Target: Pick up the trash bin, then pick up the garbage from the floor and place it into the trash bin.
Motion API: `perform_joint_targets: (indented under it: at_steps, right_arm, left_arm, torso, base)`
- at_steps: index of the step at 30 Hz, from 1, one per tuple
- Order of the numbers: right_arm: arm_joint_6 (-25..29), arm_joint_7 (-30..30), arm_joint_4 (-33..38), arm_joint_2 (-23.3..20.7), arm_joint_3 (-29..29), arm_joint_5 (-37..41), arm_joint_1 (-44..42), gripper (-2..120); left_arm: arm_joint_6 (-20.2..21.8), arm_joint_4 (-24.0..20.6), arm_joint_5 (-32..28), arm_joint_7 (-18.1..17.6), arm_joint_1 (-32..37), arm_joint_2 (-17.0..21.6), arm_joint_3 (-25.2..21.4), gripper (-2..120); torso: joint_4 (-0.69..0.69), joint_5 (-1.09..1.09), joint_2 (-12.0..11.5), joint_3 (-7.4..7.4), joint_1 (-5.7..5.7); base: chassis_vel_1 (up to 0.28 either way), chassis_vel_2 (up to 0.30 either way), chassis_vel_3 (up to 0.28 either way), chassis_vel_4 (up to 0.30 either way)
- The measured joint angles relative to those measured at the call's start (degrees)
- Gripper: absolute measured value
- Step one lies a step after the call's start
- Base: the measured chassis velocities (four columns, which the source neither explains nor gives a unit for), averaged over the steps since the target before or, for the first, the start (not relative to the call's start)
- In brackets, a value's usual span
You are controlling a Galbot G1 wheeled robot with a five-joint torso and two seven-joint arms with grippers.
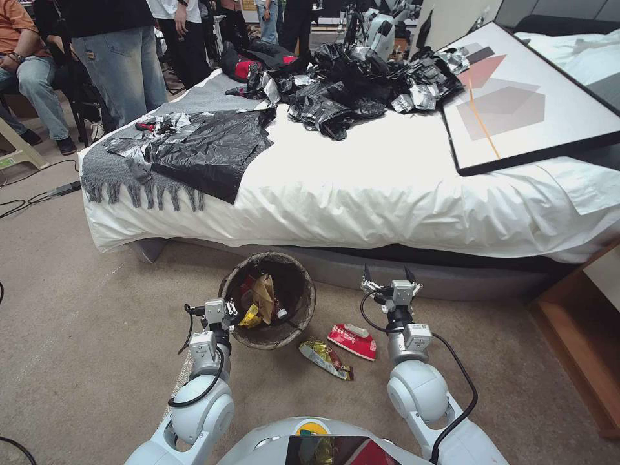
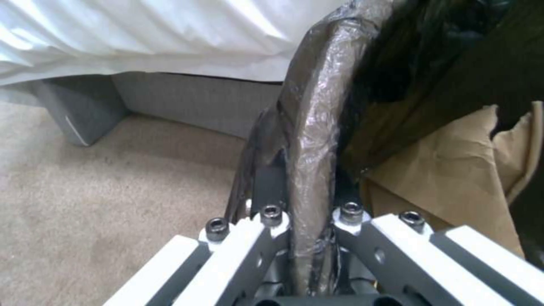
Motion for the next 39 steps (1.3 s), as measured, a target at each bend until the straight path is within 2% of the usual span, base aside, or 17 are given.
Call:
perform_joint_targets:
  at_steps: [9,12,15,16,17,19,21,23,24,26,27,29,30,33,34,36,39]
  right_arm:
    - [-1.65,0.37,0.28,-1.14,-0.68,-0.05,-0.06,100]
    - [-2.51,0.52,1.04,-3.36,-0.95,0.20,-0.66,100]
    - [-4.27,0.12,1.81,-8.57,-1.48,1.32,-1.53,100]
    - [-4.52,-0.23,0.79,-12.17,-2.17,3.81,-0.78,100]
    - [-4.52,-0.23,0.79,-12.17,-2.17,3.81,-0.78,100]
    - [-4.57,-0.98,-2.41,-17.03,-3.56,9.00,1.38,100]
    - [-4.58,-1.50,-3.91,-19.03,-4.29,11.88,2.31,100]
    - [-4.13,-4.61,-6.64,-23.37,-5.89,16.56,3.90,100]
    - [-4.13,-4.61,-6.64,-23.37,-5.89,16.56,3.90,100]
    - [-2.57,-8.80,-9.48,-27.66,-7.57,19.57,5.29,100]
    - [-2.57,-8.80,-9.48,-27.66,-7.57,19.57,5.29,100]
    - [-0.80,-13.26,-12.28,-30.83,-8.90,20.70,6.70,100]
    - [-0.80,-13.26,-12.28,-30.83,-8.90,20.70,6.70,100]
    - [1.54,-20.17,-17.41,-32.83,-11.46,21.56,10.24,100]
    - [1.54,-20.17,-17.41,-32.83,-11.46,21.56,10.24,100]
    - [3.27,-25.81,-21.43,-33.22,-14.85,22.18,14.56,100]
    - [4.42,-28.90,-24.20,-32.89,-17.69,22.46,17.62,100]
  left_arm:
    - [-0.16,-0.06,0.24,-0.14,0.36,-0.17,-0.18,0]
    - [-0.26,-0.11,0.32,-0.13,0.62,-0.07,-0.56,0]
    - [-0.42,-0.18,0.49,-0.11,0.92,-0.07,-0.76,0]
    - [-0.47,-0.18,0.62,-0.09,1.01,-0.14,-0.76,0]
    - [-0.47,-0.18,0.62,-0.09,1.01,-0.14,-0.76,0]
    - [-0.53,-0.18,0.81,-0.09,1.12,-0.19,-0.76,0]
    - [-0.55,-0.17,0.85,-0.09,1.18,-0.20,-0.74,0]
    - [-0.60,-0.04,0.90,-0.05,1.23,-0.17,-0.66,0]
    - [-0.60,-0.04,0.90,-0.05,1.23,-0.17,-0.66,0]
    - [-0.68,0.27,1.01,-0.02,1.19,-0.14,-0.35,0]
    - [-0.68,0.27,1.01,-0.02,1.19,-0.14,-0.35,0]
    - [-0.69,0.49,1.04,-0.01,1.01,-0.21,-0.12,0]
    - [-0.69,0.49,1.04,-0.01,1.01,-0.21,-0.12,0]
    - [-0.69,0.74,1.05,-0.03,0.72,-0.32,0.08,0]
    - [-0.69,0.74,1.05,-0.03,0.72,-0.32,0.08,0]
    - [-0.69,0.95,1.05,-0.04,0.61,-0.32,0.10,0]
    - [-0.69,1.05,1.05,-0.05,0.60,-0.32,0.10,0]
  torso:
    - [-0.01,-0.02,0.01,-0.03,-0.02]
    - [0.00,-0.02,0.01,-0.02,-0.01]
    - [-0.01,0.00,0.01,-0.02,-0.01]
    - [-0.02,-0.02,0.01,-0.02,-0.01]
    - [-0.02,-0.02,0.01,-0.02,-0.01]
    - [0.00,0.00,0.01,-0.02,-0.01]
    - [0.01,0.00,0.00,-0.02,-0.01]
    - [0.00,0.01,0.01,-0.02,-0.01]
    - [0.00,0.01,0.01,-0.02,-0.01]
    - [0.00,0.00,0.01,-0.01,-0.01]
    - [0.00,0.00,0.01,-0.01,-0.01]
    - [-0.01,-0.01,0.01,-0.02,-0.01]
    - [-0.01,-0.01,0.01,-0.02,-0.01]
    - [-0.02,0.00,0.01,-0.01,-0.01]
    - [-0.02,0.00,0.01,-0.01,-0.01]
    - [0.00,-0.02,0.01,-0.02,-0.01]
    - [0.00,-0.02,0.01,-0.01,-0.01]
  base:
    - [0.021,-0.017,-0.019,0.016]
    - [0.000,0.000,0.000,0.000]
    - [0.000,0.000,0.000,0.000]
    - [0.000,0.000,0.000,0.000]
    - [0.000,0.000,0.000,0.000]
    - [0.000,0.000,0.000,0.000]
    - [0.000,0.000,0.000,0.000]
    - [0.000,0.000,0.000,0.000]
    - [0.000,0.000,0.000,0.000]
    - [0.000,0.000,0.000,0.000]
    - [0.000,0.000,0.000,0.000]
    - [0.000,0.000,0.000,0.000]
    - [0.000,0.000,0.000,0.000]
    - [0.000,0.000,0.000,0.000]
    - [0.000,0.000,0.000,0.000]
    - [0.000,0.000,0.000,0.000]
    - [0.000,0.000,0.000,0.000]
